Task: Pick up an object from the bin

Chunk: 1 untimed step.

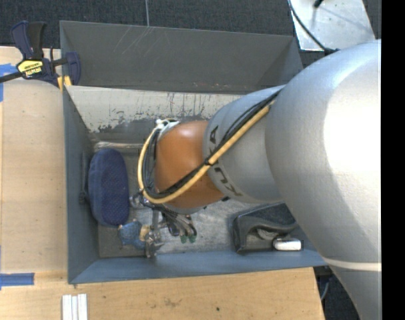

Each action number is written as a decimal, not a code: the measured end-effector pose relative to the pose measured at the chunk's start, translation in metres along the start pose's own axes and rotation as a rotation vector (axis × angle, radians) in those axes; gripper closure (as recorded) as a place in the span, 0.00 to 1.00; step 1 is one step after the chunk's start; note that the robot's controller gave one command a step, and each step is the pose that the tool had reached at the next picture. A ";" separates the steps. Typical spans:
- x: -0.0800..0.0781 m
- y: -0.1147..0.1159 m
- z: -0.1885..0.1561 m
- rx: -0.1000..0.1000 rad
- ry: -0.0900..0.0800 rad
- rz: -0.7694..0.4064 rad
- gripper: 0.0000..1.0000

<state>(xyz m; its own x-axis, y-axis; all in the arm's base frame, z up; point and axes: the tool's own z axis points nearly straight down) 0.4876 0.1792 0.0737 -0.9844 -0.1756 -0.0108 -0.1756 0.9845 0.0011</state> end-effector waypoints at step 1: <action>-0.010 0.045 0.001 0.003 -0.001 -0.114 0.00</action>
Offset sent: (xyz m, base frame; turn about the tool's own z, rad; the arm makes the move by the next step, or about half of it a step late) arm -0.0019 0.0469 -0.0037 -0.1153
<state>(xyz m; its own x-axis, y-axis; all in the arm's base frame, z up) 0.4900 0.2252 0.0732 -0.9580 -0.2866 -0.0114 -0.2866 0.9581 -0.0029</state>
